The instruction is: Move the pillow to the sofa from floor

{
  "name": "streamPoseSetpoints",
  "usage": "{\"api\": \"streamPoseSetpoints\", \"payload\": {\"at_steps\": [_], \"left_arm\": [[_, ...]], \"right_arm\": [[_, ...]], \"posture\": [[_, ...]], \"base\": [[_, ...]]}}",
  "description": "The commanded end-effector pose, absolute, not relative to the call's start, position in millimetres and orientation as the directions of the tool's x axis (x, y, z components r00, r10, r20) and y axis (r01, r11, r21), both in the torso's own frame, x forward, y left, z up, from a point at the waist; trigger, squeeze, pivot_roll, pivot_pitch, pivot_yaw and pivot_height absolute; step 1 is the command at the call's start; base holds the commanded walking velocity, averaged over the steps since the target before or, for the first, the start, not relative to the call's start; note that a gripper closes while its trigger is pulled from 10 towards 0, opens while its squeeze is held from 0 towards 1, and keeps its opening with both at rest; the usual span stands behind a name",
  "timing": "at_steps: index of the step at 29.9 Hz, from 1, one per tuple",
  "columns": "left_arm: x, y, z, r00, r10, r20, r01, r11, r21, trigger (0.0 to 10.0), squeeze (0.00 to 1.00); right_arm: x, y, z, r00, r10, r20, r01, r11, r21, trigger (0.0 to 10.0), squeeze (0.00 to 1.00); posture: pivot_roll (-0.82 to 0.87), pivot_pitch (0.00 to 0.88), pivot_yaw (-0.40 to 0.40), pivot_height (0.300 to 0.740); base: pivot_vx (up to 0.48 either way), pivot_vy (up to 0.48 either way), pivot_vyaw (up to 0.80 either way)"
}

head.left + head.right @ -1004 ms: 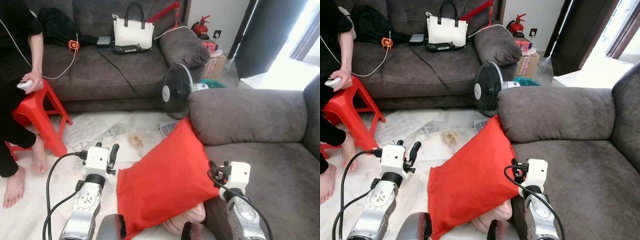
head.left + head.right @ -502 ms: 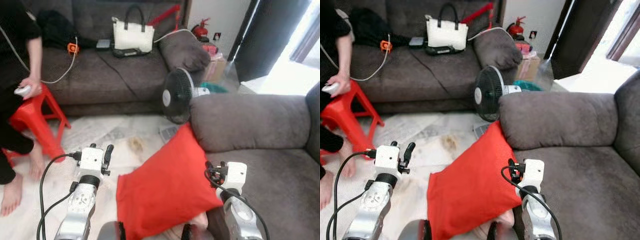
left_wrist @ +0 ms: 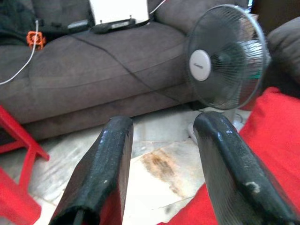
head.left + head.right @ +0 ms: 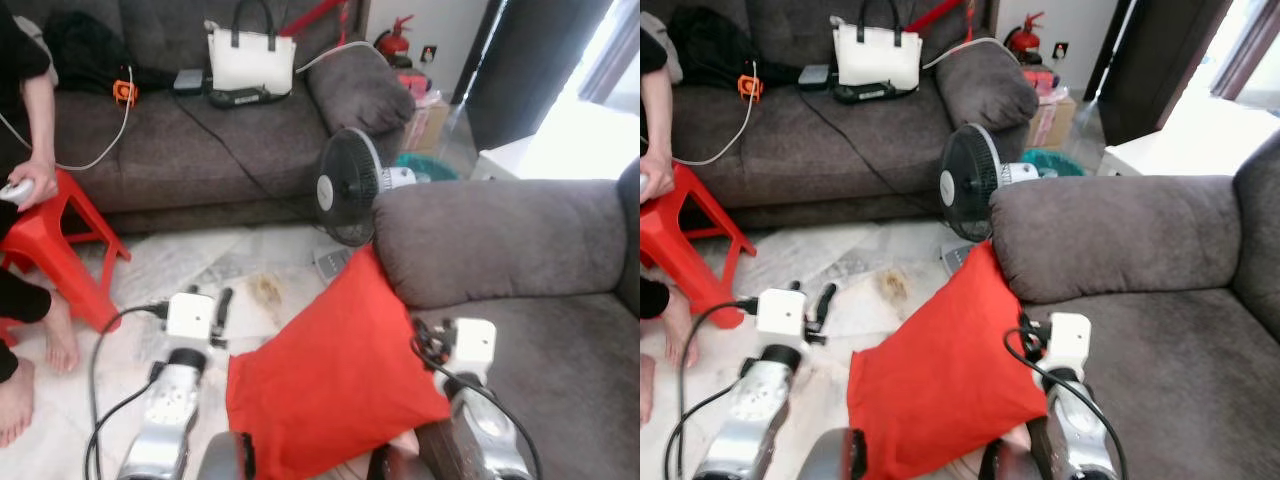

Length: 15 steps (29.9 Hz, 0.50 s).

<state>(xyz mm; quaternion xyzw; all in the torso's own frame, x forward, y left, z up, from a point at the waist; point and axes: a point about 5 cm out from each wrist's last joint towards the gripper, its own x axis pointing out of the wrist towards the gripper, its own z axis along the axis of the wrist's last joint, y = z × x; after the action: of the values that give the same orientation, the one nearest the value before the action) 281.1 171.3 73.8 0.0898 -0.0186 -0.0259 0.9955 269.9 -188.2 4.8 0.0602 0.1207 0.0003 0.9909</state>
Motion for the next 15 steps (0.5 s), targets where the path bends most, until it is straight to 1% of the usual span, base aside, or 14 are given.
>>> {"api": "streamPoseSetpoints", "payload": {"at_steps": [1, 5, 6, 7, 15], "left_arm": [[280.3, 172.1, 70.3, 0.998, -0.066, 0.011, 0.063, 0.982, 0.176, 10.0, 0.00], [280.3, 172.0, 70.0, 0.998, -0.069, 0.009, 0.066, 0.983, 0.174, 10.0, 0.00], [280.4, 171.9, 69.7, 0.998, -0.070, 0.008, 0.067, 0.983, 0.174, 10.0, 0.00], [280.4, 171.9, 68.7, 0.997, -0.073, 0.002, 0.072, 0.983, 0.171, 10.0, 0.00], [280.1, 170.0, 66.0, 0.996, -0.091, -0.014, 0.092, 0.983, 0.161, 10.0, 0.00]], "right_arm": [[269.1, -189.0, 3.2, 0.969, 0.008, -0.248, 0.021, 0.993, 0.115, 10.0, 0.00], [269.1, -189.1, 2.2, 0.966, 0.007, -0.257, 0.024, 0.993, 0.118, 10.0, 0.00], [268.9, -189.3, 1.3, 0.964, 0.004, -0.265, 0.028, 0.992, 0.119, 10.0, 0.73], [268.4, -189.9, -1.7, 0.956, 0.002, -0.294, 0.035, 0.992, 0.123, 10.0, 1.00], [268.2, -185.7, -12.8, 0.915, 0.043, -0.401, 0.017, 0.989, 0.146, 10.0, 1.00]], "posture": [[0.11, 0.013, -0.102, 0.606], [0.11, 0.015, -0.102, 0.606], [0.11, 0.015, -0.102, 0.606], [0.11, 0.015, -0.101, 0.606], [0.11, 0.017, -0.101, 0.606]], "base": [[0.000, 0.000, 0.00], [0.000, 0.000, 0.00], [0.000, 0.000, 0.00], [0.000, 0.000, 0.00], [0.000, 0.000, 0.00]]}}
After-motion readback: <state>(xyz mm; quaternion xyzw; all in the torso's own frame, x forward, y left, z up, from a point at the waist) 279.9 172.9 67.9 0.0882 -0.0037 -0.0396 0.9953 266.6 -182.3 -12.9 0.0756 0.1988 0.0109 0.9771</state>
